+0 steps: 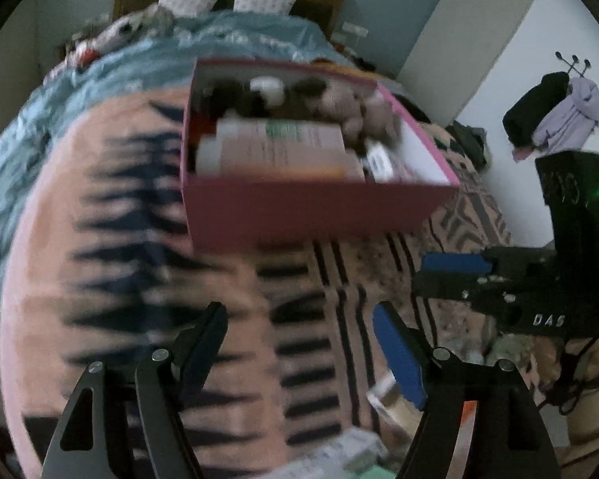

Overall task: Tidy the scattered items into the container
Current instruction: 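Withdraw both grippers from the box toward the pile of items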

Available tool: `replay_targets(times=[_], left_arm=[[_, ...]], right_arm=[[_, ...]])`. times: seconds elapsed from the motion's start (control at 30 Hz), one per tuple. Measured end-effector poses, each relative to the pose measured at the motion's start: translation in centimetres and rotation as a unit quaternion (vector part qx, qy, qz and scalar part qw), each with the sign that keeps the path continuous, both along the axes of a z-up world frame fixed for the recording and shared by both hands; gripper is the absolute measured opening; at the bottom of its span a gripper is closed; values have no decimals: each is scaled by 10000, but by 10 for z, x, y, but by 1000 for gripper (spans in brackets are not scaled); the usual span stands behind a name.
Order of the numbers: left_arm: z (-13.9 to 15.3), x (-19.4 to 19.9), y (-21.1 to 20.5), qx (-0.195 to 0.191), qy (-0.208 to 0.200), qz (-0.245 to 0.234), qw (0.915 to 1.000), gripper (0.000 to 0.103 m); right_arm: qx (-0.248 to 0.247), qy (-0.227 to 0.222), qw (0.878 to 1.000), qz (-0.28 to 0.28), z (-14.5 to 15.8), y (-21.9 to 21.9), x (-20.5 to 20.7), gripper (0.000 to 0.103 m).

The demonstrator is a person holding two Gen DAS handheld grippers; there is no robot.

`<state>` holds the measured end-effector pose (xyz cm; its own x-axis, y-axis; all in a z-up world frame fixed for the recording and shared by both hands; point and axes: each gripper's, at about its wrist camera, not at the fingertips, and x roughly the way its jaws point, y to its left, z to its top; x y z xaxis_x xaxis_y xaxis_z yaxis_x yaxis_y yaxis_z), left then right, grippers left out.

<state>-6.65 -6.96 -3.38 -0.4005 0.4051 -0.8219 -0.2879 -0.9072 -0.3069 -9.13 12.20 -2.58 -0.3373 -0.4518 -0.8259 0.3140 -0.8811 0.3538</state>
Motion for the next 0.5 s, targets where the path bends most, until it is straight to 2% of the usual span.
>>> replay_targets(times=[0.2, 0.5], left_arm=[[-17, 24, 19, 76, -334, -237, 9991, 77], [-24, 37, 48, 12, -478, -716, 9963, 77]], right_arm=[[22, -510, 9986, -118, -31, 9, 34, 40], [121, -909, 9952, -339, -56, 22, 77, 40]])
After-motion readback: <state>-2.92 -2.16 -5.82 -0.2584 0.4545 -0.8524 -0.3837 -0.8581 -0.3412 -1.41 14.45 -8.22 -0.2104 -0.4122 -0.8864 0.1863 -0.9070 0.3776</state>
